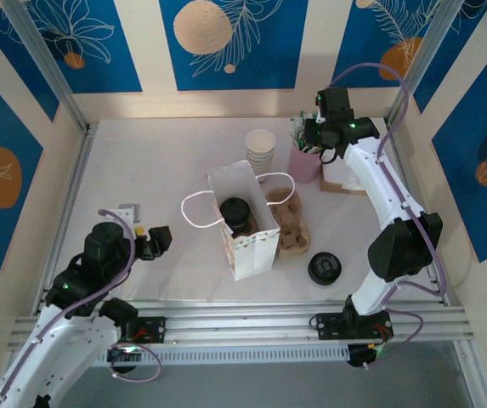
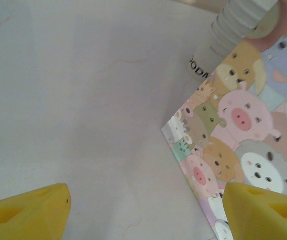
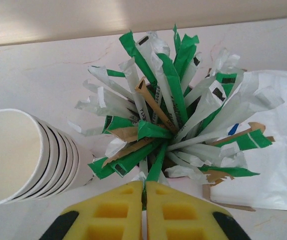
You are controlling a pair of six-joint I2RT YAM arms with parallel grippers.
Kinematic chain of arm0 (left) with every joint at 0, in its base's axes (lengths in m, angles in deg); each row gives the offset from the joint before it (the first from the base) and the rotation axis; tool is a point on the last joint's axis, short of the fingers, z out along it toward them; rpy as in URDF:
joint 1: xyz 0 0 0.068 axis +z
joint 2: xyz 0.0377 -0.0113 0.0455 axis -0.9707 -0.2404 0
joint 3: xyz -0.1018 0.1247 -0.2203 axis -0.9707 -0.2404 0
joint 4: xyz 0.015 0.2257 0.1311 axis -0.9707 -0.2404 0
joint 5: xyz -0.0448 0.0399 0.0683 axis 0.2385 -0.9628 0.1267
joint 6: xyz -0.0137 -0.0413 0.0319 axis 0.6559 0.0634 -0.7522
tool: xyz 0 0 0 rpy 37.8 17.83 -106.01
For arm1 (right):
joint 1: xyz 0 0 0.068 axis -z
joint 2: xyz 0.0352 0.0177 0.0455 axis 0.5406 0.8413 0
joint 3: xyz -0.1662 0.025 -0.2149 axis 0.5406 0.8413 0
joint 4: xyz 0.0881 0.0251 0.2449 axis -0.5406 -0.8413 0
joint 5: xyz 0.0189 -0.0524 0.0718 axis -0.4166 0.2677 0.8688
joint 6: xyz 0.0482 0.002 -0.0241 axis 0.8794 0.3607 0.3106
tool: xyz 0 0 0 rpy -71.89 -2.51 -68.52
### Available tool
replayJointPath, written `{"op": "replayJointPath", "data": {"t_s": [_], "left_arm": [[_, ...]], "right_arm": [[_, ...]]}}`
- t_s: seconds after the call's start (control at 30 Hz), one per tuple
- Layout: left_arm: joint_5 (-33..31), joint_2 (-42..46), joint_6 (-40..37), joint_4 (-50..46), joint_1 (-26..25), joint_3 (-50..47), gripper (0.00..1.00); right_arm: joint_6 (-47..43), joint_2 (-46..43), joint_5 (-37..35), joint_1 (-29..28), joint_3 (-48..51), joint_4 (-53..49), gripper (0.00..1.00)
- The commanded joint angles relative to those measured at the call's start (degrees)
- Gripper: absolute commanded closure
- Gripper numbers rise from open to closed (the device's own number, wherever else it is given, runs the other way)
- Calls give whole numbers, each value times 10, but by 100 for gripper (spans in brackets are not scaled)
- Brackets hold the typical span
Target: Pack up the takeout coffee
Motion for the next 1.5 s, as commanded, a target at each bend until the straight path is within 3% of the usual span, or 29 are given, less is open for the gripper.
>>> {"op": "replayJointPath", "data": {"t_s": [0.0,0.27,0.5,0.83,1.07,1.47], "left_arm": [[8,10,-45,-10,3,31,19],[44,10,-110,9,3,66,12],[129,9,-63,95,3,24,12],[77,5,-21,119,3,2,12],[78,-3,-8,121,3,4,13],[40,-13,-2,93,3,17,14]], "right_arm": [[2,0,-4,3,-38,-18,94],[-10,-62,-15,-3,-67,-57,100],[-21,-165,-9,-35,-90,-74,100],[-34,-281,8,-149,-103,-69,100],[-34,-289,-72,-209,-117,-97,100],[-20,-295,-66,-323,-145,-138,100]]}}
